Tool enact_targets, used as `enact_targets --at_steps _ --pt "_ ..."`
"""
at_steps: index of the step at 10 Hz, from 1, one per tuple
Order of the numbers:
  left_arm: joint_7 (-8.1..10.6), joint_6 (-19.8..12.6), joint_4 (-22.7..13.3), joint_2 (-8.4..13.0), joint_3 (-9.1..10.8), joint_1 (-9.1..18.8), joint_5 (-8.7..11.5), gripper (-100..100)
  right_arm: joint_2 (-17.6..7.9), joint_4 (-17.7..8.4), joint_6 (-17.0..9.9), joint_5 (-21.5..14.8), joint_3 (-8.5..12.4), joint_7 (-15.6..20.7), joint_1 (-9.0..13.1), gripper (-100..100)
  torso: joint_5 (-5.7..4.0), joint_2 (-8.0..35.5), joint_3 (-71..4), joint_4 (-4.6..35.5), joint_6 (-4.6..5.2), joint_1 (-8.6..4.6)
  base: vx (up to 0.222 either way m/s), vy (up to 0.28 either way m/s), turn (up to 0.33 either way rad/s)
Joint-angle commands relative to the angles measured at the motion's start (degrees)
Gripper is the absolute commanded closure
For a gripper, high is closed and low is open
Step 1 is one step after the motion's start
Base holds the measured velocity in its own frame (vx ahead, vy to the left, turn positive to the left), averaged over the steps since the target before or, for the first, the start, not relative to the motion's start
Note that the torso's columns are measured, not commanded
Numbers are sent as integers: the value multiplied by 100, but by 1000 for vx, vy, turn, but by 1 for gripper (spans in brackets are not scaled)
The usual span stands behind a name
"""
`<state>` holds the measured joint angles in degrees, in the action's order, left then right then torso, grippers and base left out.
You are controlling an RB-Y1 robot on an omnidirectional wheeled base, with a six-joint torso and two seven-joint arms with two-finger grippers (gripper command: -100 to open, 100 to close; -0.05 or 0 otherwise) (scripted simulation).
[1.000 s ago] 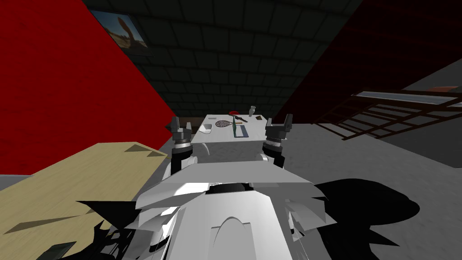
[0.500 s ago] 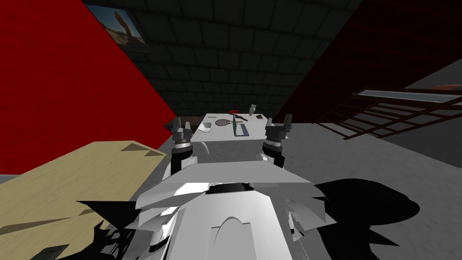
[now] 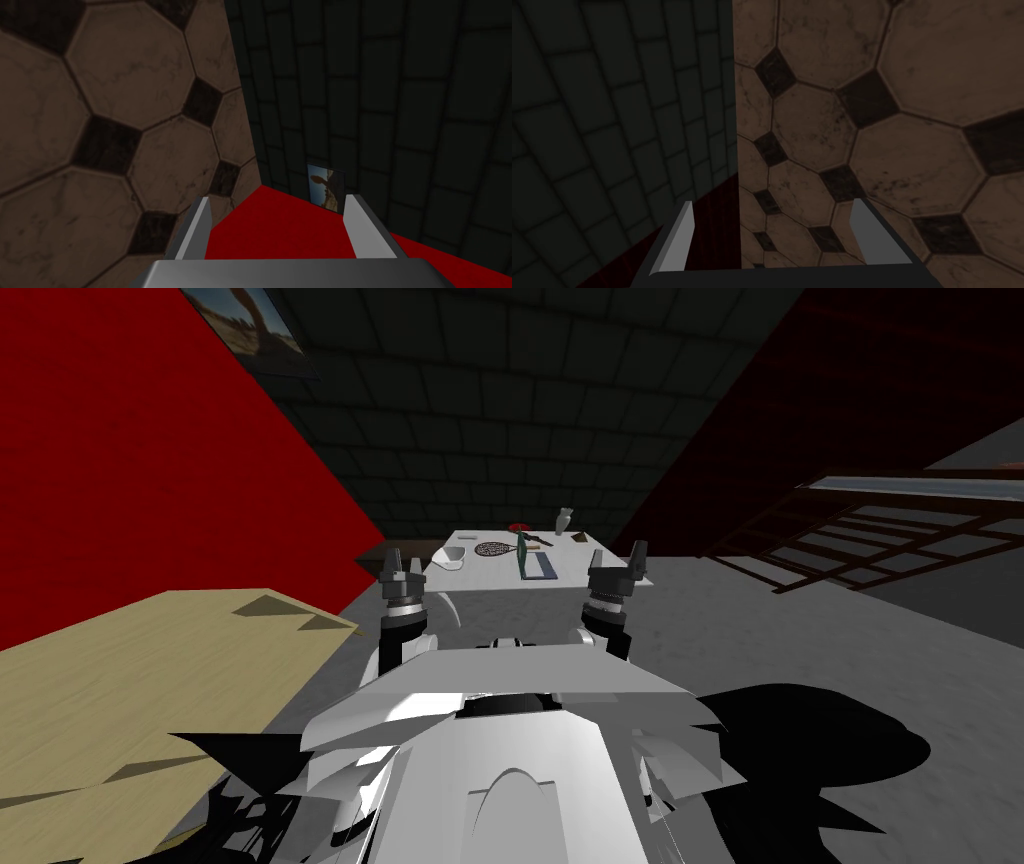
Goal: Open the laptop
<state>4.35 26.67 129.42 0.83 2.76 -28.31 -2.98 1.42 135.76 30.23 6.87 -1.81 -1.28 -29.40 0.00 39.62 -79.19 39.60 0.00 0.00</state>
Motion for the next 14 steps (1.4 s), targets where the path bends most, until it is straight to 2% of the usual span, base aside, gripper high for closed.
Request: enact_targets --at_steps 1,7,14 --pt "0 -1 -2 0 0 -1 0 0 -386 -51 -36 -103 30 79 10 -100 1 193 -395 189 0 3 12 22 -1" --pt "0 -1 -3 -1 -1 -1 0 0 -1200 -323 -245 -712 210 545 65 -100 2 267 -538 268 0 5 24 56 -1" --pt "0 -1 -3 -1 -1 -1 0 0 -1760 -758 -626 -1852 553 1437 153 -100 0 268 -537 269 0 1 46 92 -1"
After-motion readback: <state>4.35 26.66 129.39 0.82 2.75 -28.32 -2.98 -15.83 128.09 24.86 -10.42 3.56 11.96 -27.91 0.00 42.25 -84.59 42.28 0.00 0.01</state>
